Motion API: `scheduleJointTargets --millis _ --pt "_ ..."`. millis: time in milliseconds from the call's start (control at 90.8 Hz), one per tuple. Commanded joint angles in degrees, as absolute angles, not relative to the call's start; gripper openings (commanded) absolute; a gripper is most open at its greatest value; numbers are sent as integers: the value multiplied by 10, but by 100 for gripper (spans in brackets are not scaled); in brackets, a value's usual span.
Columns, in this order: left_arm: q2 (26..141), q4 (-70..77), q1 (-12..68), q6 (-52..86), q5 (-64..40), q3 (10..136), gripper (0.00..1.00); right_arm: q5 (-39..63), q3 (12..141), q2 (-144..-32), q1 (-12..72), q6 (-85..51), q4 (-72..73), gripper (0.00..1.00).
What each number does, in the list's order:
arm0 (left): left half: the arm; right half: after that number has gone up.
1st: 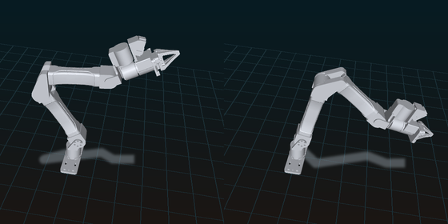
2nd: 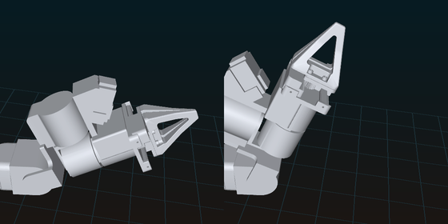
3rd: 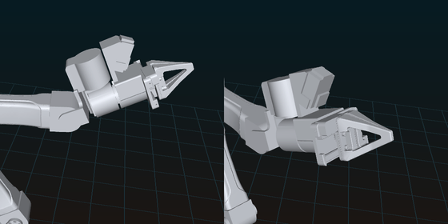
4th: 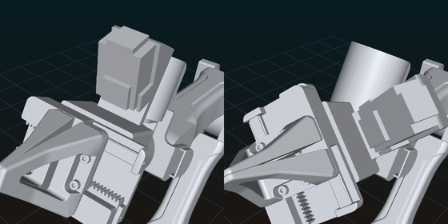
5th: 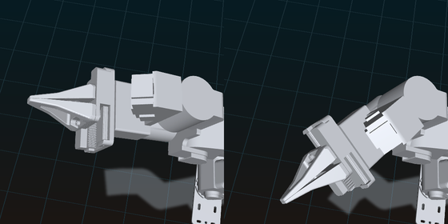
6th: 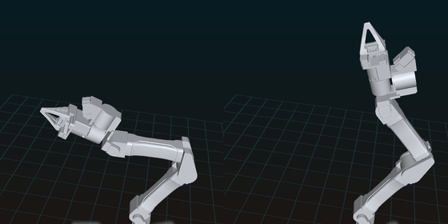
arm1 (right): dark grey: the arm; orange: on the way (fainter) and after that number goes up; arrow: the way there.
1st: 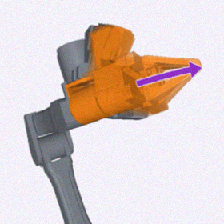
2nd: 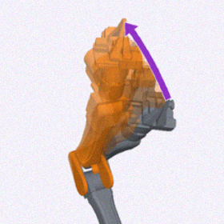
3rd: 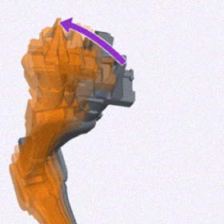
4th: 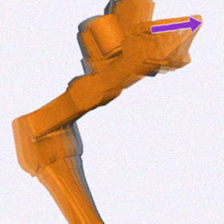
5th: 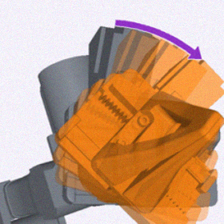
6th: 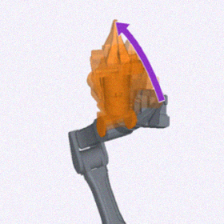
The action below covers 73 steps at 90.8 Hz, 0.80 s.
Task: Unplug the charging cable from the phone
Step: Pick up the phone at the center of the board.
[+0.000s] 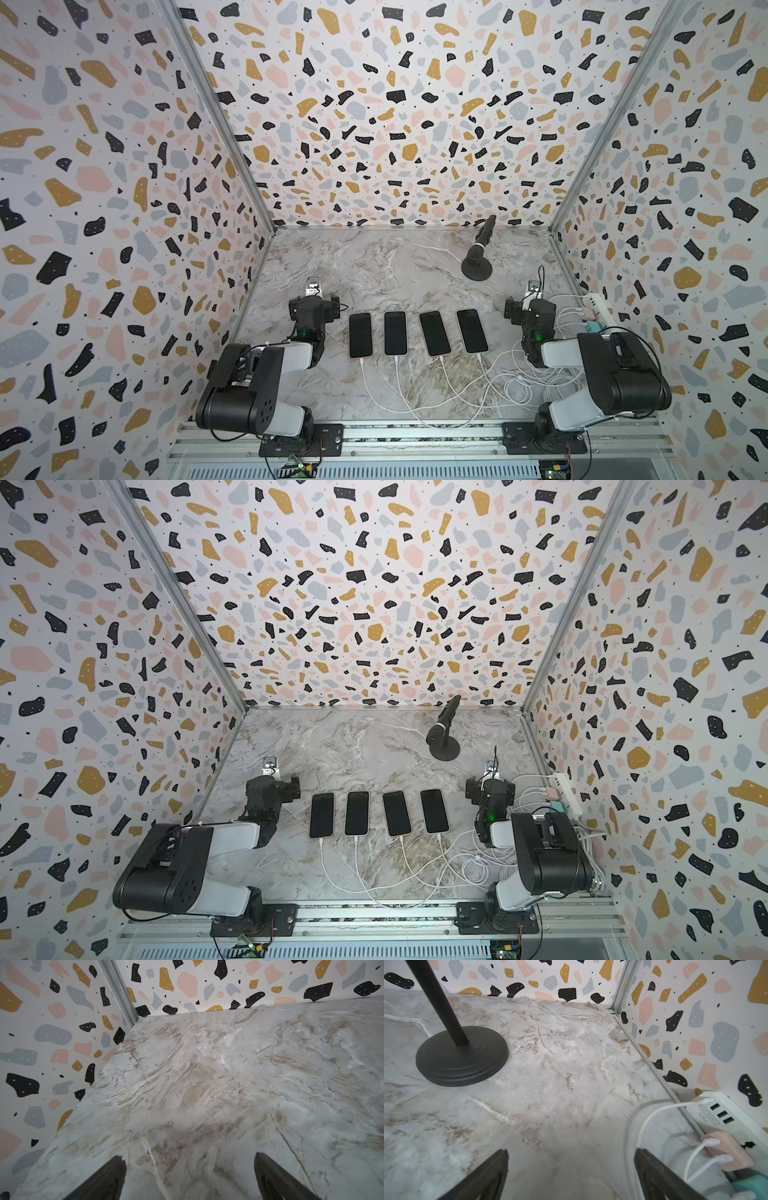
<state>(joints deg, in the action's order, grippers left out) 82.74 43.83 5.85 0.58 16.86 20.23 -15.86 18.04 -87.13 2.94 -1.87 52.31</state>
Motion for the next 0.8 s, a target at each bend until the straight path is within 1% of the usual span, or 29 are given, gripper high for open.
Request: scheduleJointTargets --millis 0,176,242,341,473,694,738,771,793 --pt "825 468 63 -3 173 198 100 -157 187 -865 29 -14 530 100" --pt "825 468 62 -3 172 197 100 -157 187 -865 29 -14 530 100" --pt "837 504 62 -7 175 191 100 -157 187 -865 29 -14 531 100" --pt "837 506 63 -7 175 190 100 -157 187 -865 29 -14 531 100" --pt "821 460 63 -3 171 198 100 -157 187 -865 29 -14 530 100" --pt "806 444 58 1 169 202 100 -157 189 -865 29 -14 528 100" --pt "768 361 58 13 200 228 100 -168 188 -854 29 -15 533 100" --pt "743 264 58 26 226 272 100 -170 191 -829 31 -17 493 100" --pt "723 225 58 27 245 297 100 -173 191 -807 34 -9 479 100"
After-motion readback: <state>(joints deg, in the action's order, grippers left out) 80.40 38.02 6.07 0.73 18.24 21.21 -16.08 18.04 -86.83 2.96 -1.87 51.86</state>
